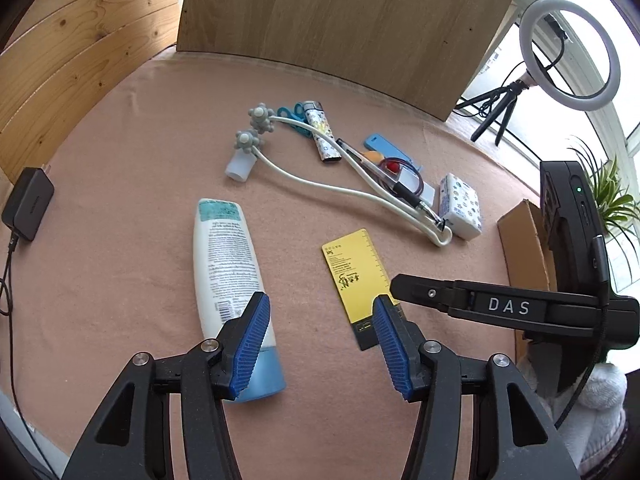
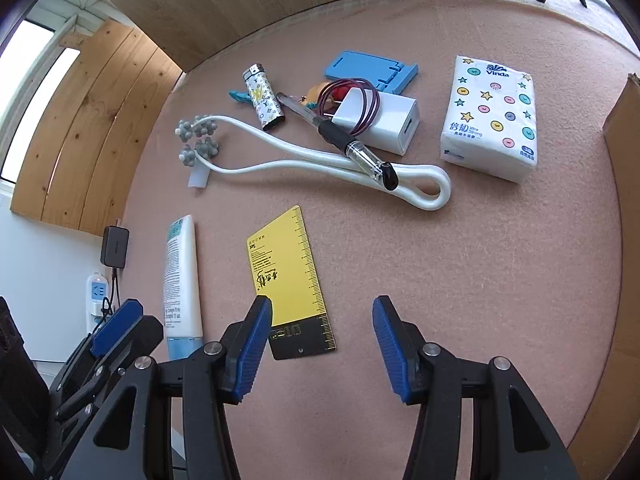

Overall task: Organize objects
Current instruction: 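Set down the white tube with the left tool while the right tool lowers and regrasps the yellow card, then carry the yellow card into the cardboard box and open the right tool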

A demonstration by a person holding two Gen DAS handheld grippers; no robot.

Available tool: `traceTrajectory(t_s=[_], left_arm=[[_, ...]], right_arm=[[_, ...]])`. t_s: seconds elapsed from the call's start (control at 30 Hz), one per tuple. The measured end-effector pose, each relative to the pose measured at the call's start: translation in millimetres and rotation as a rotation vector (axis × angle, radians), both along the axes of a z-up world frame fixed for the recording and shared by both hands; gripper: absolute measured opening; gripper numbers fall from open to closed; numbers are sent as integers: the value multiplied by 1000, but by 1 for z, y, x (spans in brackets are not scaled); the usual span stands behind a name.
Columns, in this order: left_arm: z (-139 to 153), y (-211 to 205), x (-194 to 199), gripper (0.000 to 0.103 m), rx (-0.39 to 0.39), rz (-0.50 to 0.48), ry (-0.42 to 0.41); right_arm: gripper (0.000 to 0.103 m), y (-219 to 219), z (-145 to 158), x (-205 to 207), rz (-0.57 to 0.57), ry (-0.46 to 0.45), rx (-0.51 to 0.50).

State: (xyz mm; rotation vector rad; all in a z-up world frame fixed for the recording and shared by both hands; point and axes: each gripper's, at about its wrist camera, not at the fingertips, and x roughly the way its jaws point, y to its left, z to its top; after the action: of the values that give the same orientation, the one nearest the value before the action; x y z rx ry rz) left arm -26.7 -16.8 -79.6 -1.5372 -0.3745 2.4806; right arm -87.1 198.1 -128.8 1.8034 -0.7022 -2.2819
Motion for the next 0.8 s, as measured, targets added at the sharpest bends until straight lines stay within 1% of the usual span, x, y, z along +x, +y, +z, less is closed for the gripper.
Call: traceTrajectory(t_s=[0.07,0.2,0.27,0.4,0.43,0.47,0.6,0.63,0.67,0.73,0.8], left_arm=[[-11,7,-7,57,39,-33,-45],[-29,15,-14,55,75,-51,-95],[-36,18,-17,47,91,-56,-114],[-49,23,-22,38,121,-69,-147],[-51,25,-22,34,127,-72,-150],[-52,26,-23,33,132,-74,-147],[-55,28,-24,33,175,-81,-149],[-56,28,-25,31,183,-80,-154],[-55,28,-24,30,183,-79,-152],[-55,28,-22,30,183,-77,-153],[-52,27,-21,30,177,-72,-150]], right_arm=[[49,0,-5,-5,2,-18,-12],[49,0,-1,-13,11,-25,-36],[49,-2,2,-16,16,-32,-40],[49,-12,8,-22,55,-40,-21],[49,-16,10,-24,63,-40,-13],[49,-18,11,-25,70,-40,-5],[49,-27,16,-28,97,-40,4],[48,-29,17,-29,107,-44,-6],[47,-32,18,-29,113,-51,-22],[47,-35,23,-29,116,-51,-8],[47,-35,26,-28,111,-52,-16]])
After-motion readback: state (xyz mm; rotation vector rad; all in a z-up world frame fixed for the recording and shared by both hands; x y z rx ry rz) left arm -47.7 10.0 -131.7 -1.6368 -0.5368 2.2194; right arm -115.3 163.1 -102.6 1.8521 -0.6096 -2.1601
